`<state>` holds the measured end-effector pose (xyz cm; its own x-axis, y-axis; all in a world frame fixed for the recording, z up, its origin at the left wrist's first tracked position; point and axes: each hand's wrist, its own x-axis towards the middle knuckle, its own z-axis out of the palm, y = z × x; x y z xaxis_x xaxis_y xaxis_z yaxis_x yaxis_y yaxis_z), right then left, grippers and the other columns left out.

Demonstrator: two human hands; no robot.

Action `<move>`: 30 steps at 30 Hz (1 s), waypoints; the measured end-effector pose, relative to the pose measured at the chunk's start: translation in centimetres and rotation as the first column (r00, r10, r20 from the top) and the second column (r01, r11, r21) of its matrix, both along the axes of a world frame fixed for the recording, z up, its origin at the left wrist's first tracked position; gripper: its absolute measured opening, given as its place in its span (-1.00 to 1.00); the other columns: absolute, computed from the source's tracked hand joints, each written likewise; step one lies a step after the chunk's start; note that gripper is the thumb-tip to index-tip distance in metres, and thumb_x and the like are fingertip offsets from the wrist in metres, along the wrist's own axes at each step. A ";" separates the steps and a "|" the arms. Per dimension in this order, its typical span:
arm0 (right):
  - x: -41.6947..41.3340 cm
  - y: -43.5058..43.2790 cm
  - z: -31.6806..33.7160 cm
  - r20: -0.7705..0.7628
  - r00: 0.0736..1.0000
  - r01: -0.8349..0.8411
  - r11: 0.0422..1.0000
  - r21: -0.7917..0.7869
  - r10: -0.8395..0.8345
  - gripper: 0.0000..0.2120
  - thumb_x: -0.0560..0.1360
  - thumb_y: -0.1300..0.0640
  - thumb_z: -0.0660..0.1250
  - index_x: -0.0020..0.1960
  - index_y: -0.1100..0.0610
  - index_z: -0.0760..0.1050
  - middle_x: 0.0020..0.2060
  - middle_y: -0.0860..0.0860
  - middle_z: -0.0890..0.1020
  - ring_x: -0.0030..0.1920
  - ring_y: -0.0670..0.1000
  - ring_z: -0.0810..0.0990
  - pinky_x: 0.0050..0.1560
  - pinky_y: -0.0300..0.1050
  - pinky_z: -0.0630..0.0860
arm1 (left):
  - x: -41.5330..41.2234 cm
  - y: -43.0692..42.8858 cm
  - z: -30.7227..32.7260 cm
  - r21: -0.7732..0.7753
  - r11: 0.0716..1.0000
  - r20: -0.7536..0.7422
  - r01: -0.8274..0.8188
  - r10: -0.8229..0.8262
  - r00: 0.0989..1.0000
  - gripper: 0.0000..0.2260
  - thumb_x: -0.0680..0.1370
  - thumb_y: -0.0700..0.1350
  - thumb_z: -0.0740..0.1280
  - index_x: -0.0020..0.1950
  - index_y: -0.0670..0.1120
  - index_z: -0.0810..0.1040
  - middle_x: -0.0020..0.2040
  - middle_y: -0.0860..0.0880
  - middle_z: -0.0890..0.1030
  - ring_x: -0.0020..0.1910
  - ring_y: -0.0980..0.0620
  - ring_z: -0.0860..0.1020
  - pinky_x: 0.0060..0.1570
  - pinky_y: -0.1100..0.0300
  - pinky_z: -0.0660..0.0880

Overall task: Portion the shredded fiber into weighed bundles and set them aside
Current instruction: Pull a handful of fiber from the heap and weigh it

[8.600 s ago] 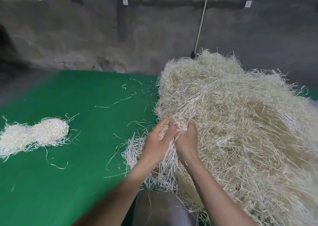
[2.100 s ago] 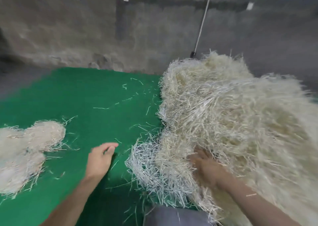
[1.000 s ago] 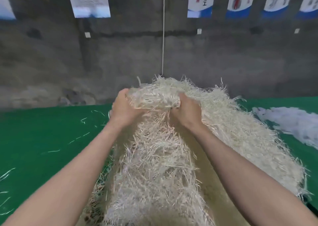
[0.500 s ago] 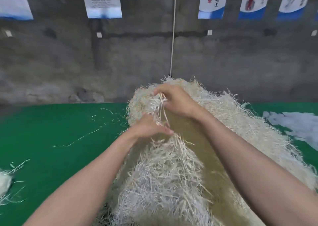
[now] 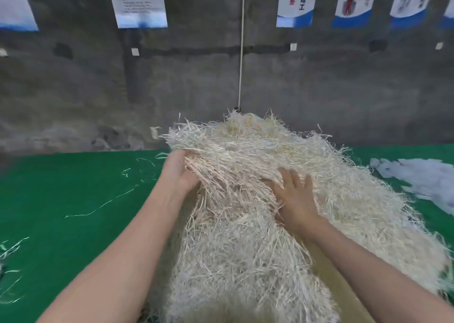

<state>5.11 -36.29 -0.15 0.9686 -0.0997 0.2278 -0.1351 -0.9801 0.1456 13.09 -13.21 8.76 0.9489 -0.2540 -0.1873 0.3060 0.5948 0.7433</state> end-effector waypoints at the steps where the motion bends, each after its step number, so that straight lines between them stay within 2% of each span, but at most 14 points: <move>1: -0.1 0.1 0.5 0.031 0.999 -0.044 0.999 0.013 0.044 -0.22 0.47 -0.03 0.35 0.50 -0.20 -0.06 0.51 0.12 -0.28 0.49 0.20 -0.31 0.42 0.34 -0.22 | 0.3 0.3 0.0 -0.009 1.000 0.027 -0.019 0.019 0.999 -0.64 0.41 -0.40 0.20 0.20 -0.25 0.41 0.14 -0.24 0.51 0.09 -0.18 0.56 0.06 -0.19 0.53; 3: -0.3 1.5 1.6 0.219 0.945 -0.267 0.959 0.093 0.242 -0.35 0.36 -0.10 0.36 0.39 -0.21 0.20 0.52 0.10 -0.17 0.50 0.15 -0.26 0.42 0.35 -0.20 | 0.3 0.6 -0.2 0.119 0.992 0.106 -0.038 0.025 0.994 -0.80 0.50 -0.37 0.19 0.10 -0.24 0.43 0.00 -0.14 0.55 -0.13 -0.05 0.65 -0.16 -0.01 0.62; 4: -0.4 2.5 2.3 0.302 0.898 -0.376 0.914 0.152 0.319 -0.43 0.31 -0.16 0.31 0.30 -0.15 0.32 0.52 0.10 -0.06 0.50 0.15 -0.16 0.42 0.36 -0.14 | 0.2 0.6 -0.5 0.221 0.974 0.150 -0.047 0.013 0.989 -0.84 0.51 -0.34 0.22 0.08 -0.21 0.45 -0.01 -0.10 0.55 -0.13 0.01 0.65 -0.18 0.08 0.62; 6: 0.0 4.5 4.1 0.337 0.870 -0.460 0.837 0.296 0.359 -0.40 0.27 -0.27 0.15 0.24 -0.02 0.41 0.47 0.09 0.14 0.47 0.14 0.05 0.44 0.30 -0.02 | -0.3 0.4 -1.2 0.318 0.948 0.182 -0.006 -0.055 0.982 -0.79 0.44 -0.30 0.33 0.06 -0.18 0.51 0.05 -0.12 0.59 0.05 0.00 0.61 0.01 0.12 0.58; 10: 1.9 7.2 5.7 0.366 0.870 -0.484 0.710 0.512 0.330 -0.72 0.43 -0.02 0.21 0.07 0.10 0.46 0.31 0.02 0.38 0.33 -0.07 0.27 0.45 0.14 0.17 | -1.6 -0.6 -2.0 0.360 0.905 0.053 0.226 -0.262 0.964 -0.87 0.31 -0.25 0.37 -0.21 -0.27 0.64 -0.35 -0.14 0.65 -0.47 0.05 0.61 -0.48 0.23 0.54; 13: 3.1 7.3 4.8 0.268 0.857 -0.515 0.745 0.423 0.441 -0.74 0.44 0.02 0.29 0.11 0.02 0.44 0.51 0.05 0.10 0.49 0.06 0.09 0.47 0.09 -0.05 | -0.5 -0.3 -1.4 0.212 0.967 0.123 0.145 -0.173 0.977 -0.91 0.48 -0.27 0.34 -0.05 -0.23 0.58 -0.12 -0.19 0.62 -0.27 -0.07 0.65 -0.28 0.05 0.61; 16: 3.1 5.5 1.5 0.158 0.845 -0.532 0.830 0.164 0.511 -0.74 0.41 -0.04 0.34 -0.01 0.11 0.51 0.49 -0.07 -0.28 0.50 0.00 -0.21 0.38 0.07 -0.30 | 1.4 1.3 0.5 -0.036 0.999 0.142 0.014 -0.009 0.990 -0.88 0.50 -0.27 0.28 -0.01 -0.16 0.56 -0.11 -0.18 0.67 -0.17 -0.10 0.66 -0.18 -0.06 0.61; 17: 2.7 4.3 -0.1 0.105 0.847 -0.529 0.845 0.076 0.521 -0.65 0.41 -0.04 0.34 0.13 0.10 0.50 0.45 -0.08 -0.37 0.46 -0.05 -0.36 0.40 0.12 -0.36 | 1.7 1.7 1.0 -0.060 0.998 0.132 -0.017 0.025 0.991 -0.89 0.51 -0.27 0.26 -0.03 -0.17 0.57 -0.08 -0.18 0.68 -0.15 -0.07 0.65 -0.12 -0.05 0.61; 19: 1.6 1.2 -3.3 -0.006 0.879 -0.477 0.878 -0.050 0.477 -0.32 0.43 0.01 0.31 0.48 0.00 0.11 0.44 0.01 -0.40 0.38 -0.08 -0.57 0.38 0.18 -0.48 | 1.9 2.1 1.0 -0.093 0.995 0.122 -0.022 0.033 0.992 -0.83 0.51 -0.28 0.23 -0.07 -0.23 0.62 0.09 -0.22 0.63 0.01 -0.02 0.60 0.14 -0.01 0.53; 21: 0.2 -2.0 -5.2 -0.069 0.918 -0.395 0.914 -0.090 0.390 -0.22 0.42 0.04 0.28 0.52 -0.04 -0.06 0.49 0.03 -0.28 0.36 -0.09 -0.58 0.25 0.13 -0.66 | 1.3 2.2 0.1 -0.043 0.999 0.089 -0.033 0.036 0.995 -0.77 0.51 -0.27 0.21 -0.02 -0.26 0.66 0.11 -0.29 0.61 0.08 -0.17 0.61 0.16 -0.15 0.49; 23: -1.0 -4.7 -5.1 -0.097 0.949 -0.311 0.938 -0.156 0.298 -0.24 0.38 0.01 0.31 0.52 -0.03 0.08 0.51 0.04 -0.17 0.42 -0.02 -0.48 0.21 0.12 -0.70 | 0.7 2.4 -0.9 0.002 0.996 0.019 -0.087 0.087 0.996 -0.76 0.55 -0.25 0.18 -0.06 -0.24 0.66 -0.09 -0.28 0.66 -0.13 -0.23 0.66 -0.07 -0.19 0.58; 25: -1.8 -5.9 -3.4 -0.140 0.969 -0.230 0.946 -0.228 0.202 -0.22 0.29 -0.06 0.43 0.46 -0.02 0.26 0.51 0.08 -0.03 0.50 0.07 -0.21 0.31 0.17 -0.57 | 0.7 3.2 -1.5 0.026 0.986 -0.020 -0.162 0.163 0.986 -0.80 0.55 -0.25 0.20 -0.11 -0.22 0.62 -0.26 -0.27 0.66 -0.23 -0.20 0.67 -0.23 -0.17 0.60; 27: -1.6 -6.1 -1.9 -0.157 0.974 -0.206 0.931 -0.301 0.165 -0.24 0.36 -0.10 0.42 0.48 -0.02 0.22 0.52 0.09 -0.07 0.51 0.09 -0.17 0.35 0.23 -0.44 | 0.7 4.0 -1.9 0.026 0.984 -0.021 -0.179 0.179 0.984 -0.83 0.56 -0.22 0.19 0.06 -0.21 0.53 -0.04 -0.33 0.64 0.06 -0.24 0.61 0.09 -0.22 0.51; 30: -1.0 -2.8 1.2 -0.301 0.932 -0.230 0.972 -0.055 0.203 -0.37 0.51 -0.11 0.26 0.51 -0.03 0.12 0.53 0.05 -0.14 0.51 0.07 -0.28 0.37 0.26 -0.39 | 0.1 4.5 -2.3 0.001 0.995 -0.045 -0.103 0.103 0.994 -0.69 0.56 -0.19 0.18 0.30 -0.20 0.43 0.37 -0.29 0.39 0.29 -0.24 0.45 0.29 -0.23 0.34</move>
